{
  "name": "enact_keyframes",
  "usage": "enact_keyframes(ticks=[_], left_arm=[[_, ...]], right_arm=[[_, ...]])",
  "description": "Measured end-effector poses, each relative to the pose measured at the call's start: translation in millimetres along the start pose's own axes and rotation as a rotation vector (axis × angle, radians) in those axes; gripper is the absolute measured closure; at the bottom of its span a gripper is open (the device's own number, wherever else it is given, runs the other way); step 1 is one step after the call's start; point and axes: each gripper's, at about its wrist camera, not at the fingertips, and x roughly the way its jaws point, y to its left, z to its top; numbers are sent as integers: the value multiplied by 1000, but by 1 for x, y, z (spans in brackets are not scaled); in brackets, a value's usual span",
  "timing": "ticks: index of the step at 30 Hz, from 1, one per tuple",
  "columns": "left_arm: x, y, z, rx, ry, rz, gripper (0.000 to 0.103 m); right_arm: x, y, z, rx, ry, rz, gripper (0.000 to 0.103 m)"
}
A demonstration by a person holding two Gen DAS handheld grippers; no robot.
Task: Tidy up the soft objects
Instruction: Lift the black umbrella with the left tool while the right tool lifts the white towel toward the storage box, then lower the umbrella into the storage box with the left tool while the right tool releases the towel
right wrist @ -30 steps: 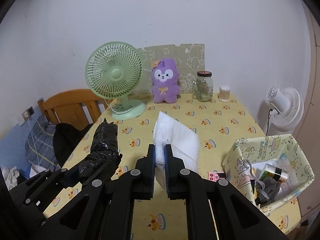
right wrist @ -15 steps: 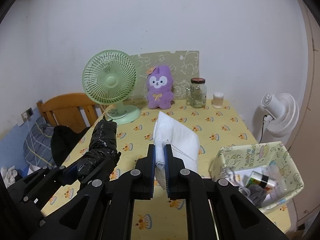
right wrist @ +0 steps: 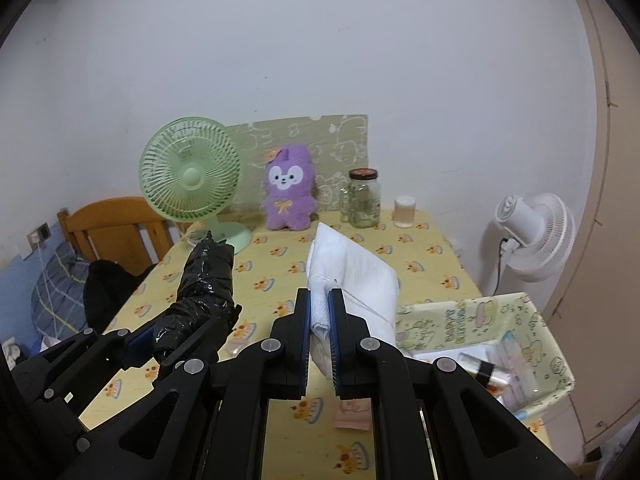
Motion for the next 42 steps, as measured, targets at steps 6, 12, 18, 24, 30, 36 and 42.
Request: enact_keyframes(ticks=[6, 12, 18, 24, 30, 36, 42], left_arm=[[6, -20, 2, 19, -5, -28, 79], [15, -38, 4, 34, -3, -57, 79], [28, -56, 3, 50, 7, -98, 79], [40, -74, 1, 74, 39, -130, 79], [58, -94, -6, 100, 95, -165, 79], [74, -118, -13, 139, 131, -204, 79], [83, -136, -16, 173, 168, -251, 79]], right_arm=[[-1, -21, 0, 8, -7, -31, 92], [-1, -41, -3, 21, -9, -60, 92], [1, -60, -6, 36, -4, -103, 92], [7, -81, -13, 58, 11, -137, 92], [17, -100, -22, 73, 34, -168, 92], [25, -125, -35, 130, 70, -180, 92], [29, -144, -43, 153, 92, -216, 92]])
